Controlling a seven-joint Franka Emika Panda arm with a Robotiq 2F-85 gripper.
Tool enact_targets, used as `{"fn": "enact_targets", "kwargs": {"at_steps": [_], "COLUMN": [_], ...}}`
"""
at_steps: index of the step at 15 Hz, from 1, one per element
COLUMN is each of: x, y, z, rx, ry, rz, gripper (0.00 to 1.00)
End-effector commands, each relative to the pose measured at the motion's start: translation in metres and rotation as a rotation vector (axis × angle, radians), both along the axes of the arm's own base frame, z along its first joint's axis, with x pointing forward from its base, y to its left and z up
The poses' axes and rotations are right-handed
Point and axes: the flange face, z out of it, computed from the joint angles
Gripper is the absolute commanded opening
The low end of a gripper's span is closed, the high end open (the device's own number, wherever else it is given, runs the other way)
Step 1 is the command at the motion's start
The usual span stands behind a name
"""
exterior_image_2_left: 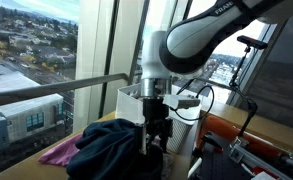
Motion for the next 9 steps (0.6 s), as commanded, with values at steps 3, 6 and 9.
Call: {"fn": "enact_targets", "kwargs": {"at_steps": [3, 6, 9], "x": [0.026, 0.04, 0.057], "y": [-0.101, -0.149, -0.175], "z": [0.082, 0.099, 0.099], "rx": [0.005, -0.009, -0.036], "ry": [-0.065, -0.094, -0.141], "rz": [-0.091, -0.147, -0.183], "gripper": [1.0, 1.0, 1.0]}}
